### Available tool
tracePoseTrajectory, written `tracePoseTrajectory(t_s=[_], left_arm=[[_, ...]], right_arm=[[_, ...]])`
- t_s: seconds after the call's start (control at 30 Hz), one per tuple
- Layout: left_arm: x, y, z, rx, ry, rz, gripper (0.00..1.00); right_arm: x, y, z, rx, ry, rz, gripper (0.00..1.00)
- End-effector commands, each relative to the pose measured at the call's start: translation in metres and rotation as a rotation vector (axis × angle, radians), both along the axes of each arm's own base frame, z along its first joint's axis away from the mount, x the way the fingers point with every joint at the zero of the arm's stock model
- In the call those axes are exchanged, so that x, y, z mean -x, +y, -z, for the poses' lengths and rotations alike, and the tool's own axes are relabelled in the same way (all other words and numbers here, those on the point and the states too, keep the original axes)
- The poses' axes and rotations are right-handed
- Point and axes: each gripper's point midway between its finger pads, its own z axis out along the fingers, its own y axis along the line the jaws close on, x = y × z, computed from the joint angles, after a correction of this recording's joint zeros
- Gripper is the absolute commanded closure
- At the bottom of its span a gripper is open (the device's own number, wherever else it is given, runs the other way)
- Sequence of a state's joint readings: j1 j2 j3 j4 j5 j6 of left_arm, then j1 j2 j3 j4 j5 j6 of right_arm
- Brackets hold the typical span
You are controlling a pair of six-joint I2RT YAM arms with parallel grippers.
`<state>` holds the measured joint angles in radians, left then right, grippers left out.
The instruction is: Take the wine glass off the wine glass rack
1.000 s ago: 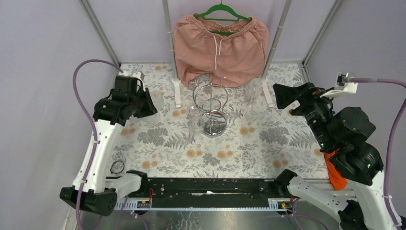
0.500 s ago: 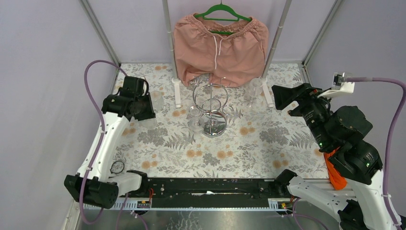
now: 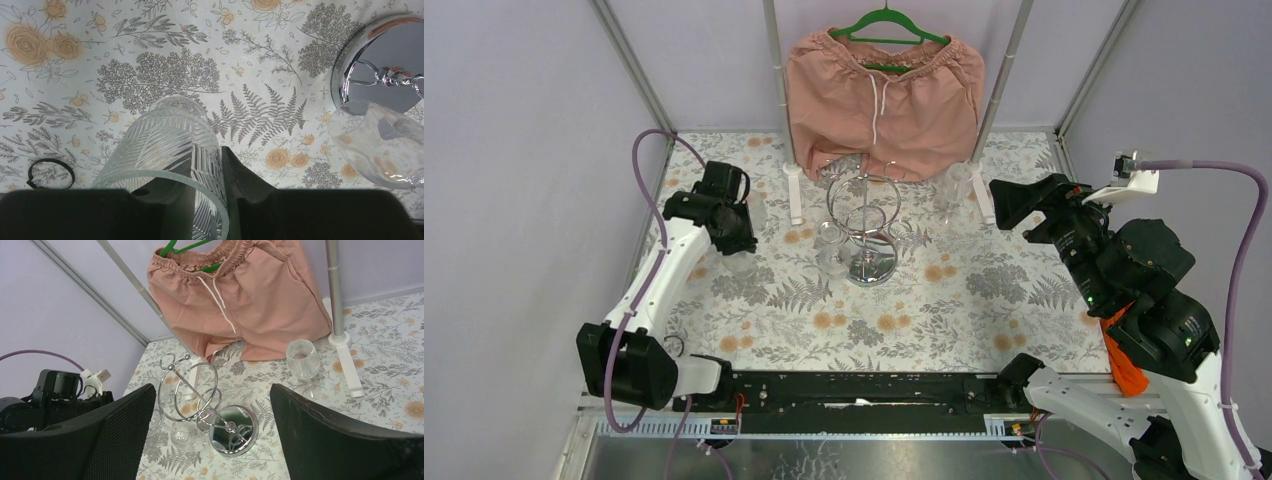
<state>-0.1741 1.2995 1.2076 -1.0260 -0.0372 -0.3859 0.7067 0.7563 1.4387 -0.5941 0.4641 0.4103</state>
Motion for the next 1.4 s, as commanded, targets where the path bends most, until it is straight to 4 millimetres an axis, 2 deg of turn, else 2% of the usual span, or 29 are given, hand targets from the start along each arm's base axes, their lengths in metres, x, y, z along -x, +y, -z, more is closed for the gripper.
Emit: tracePoseTrajectory(t_s=[0.0, 0.23, 0.6, 1.0, 1.23, 1.37], left_arm=[[-0.022, -0.007, 0.004, 0.023, -0.054, -0.002, 1.00], [-0.028, -0.010, 0.023, 0.038, -0.037, -0.016, 1.00], [-0.024, -0.013, 0.046, 0.053, -0.007, -0.028, 1.00], [-0.017, -0.002, 0.069, 0.005, 0.023, -0.083, 1.00], [-0.017, 0.011, 0.077, -0.058, 0.020, -0.144, 1.00], [-0.016, 0.011, 0.077, -0.048, 0.007, -0.174, 1.00]], right_arm=[[-0.002, -0.009, 0.001, 0.015, -0.008, 0.046, 0.07], [-0.003, -0.009, 0.004, 0.023, -0.001, 0.047, 0.07], [-0.003, -0.010, 0.006, 0.026, 0.002, 0.050, 0.07], [-0.007, -0.006, 0.013, 0.035, 0.017, 0.051, 0.06], [-0.010, -0.004, 0.018, 0.044, 0.021, 0.051, 0.06], [-0.011, -0.002, 0.019, 0.047, 0.025, 0.046, 0.06]])
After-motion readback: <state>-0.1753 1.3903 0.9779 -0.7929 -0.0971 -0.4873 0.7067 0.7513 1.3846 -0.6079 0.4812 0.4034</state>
